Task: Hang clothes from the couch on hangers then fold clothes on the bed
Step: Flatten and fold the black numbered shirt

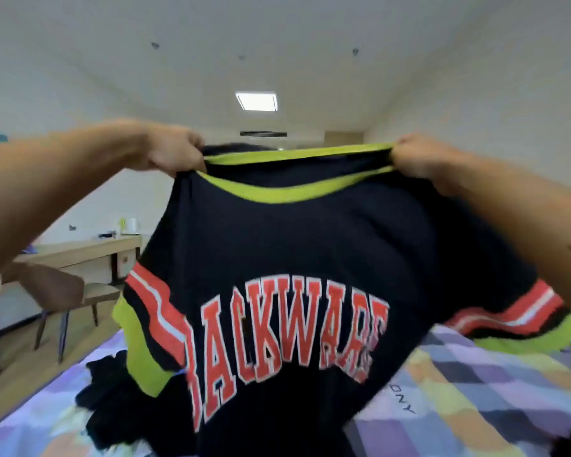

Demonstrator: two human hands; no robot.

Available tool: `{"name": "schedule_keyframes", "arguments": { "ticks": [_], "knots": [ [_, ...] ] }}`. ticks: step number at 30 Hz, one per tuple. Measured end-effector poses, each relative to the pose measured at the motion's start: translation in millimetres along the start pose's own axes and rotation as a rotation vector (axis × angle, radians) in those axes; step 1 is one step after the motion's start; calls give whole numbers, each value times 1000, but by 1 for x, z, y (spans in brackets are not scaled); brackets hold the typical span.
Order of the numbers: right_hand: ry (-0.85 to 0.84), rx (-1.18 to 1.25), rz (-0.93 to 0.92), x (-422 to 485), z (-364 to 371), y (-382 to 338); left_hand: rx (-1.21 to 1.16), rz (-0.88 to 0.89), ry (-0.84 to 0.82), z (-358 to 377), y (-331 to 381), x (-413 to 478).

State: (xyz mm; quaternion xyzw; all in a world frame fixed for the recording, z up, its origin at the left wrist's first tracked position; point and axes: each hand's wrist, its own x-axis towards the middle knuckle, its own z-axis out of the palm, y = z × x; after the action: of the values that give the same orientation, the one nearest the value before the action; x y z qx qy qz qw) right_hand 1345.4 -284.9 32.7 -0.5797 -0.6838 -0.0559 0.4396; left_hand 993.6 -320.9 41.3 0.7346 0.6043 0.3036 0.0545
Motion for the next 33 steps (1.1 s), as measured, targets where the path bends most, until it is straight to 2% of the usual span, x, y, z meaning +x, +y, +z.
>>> {"name": "schedule_keyframes", "arguments": {
  "ticks": [2,4,7,10,14,17,21,23,25,29,31,33],
  "knots": [
    [-95,40,45,-16,21,28,-211,65,-178,20,-18,-11],
    [-168,54,96,-30,37,46,-405,100,-251,49,-29,-19],
    [-323,158,164,-46,54,62,-628,34,-214,92,-42,-28],
    [-430,292,191,-59,58,70,-750,-90,-125,119,-51,-37],
    [-581,313,35,-68,49,83,-629,-100,-90,131,-56,-51],
    [-685,217,-113,-70,36,93,-383,54,-150,119,-69,-54],
    [-766,96,-184,-70,41,109,-99,206,-230,107,-92,-46],
    [-740,57,-214,-69,54,125,14,205,-239,110,-103,-42],
    [-601,94,-203,-70,68,141,26,190,-214,116,-112,-43],
    [-284,307,-45,-93,113,167,-278,33,59,175,-136,-59],
    [-225,177,-10,-113,145,187,-127,52,157,215,-155,-77],
    [-228,31,27,-126,159,204,28,71,161,231,-169,-87]
  ]
}}
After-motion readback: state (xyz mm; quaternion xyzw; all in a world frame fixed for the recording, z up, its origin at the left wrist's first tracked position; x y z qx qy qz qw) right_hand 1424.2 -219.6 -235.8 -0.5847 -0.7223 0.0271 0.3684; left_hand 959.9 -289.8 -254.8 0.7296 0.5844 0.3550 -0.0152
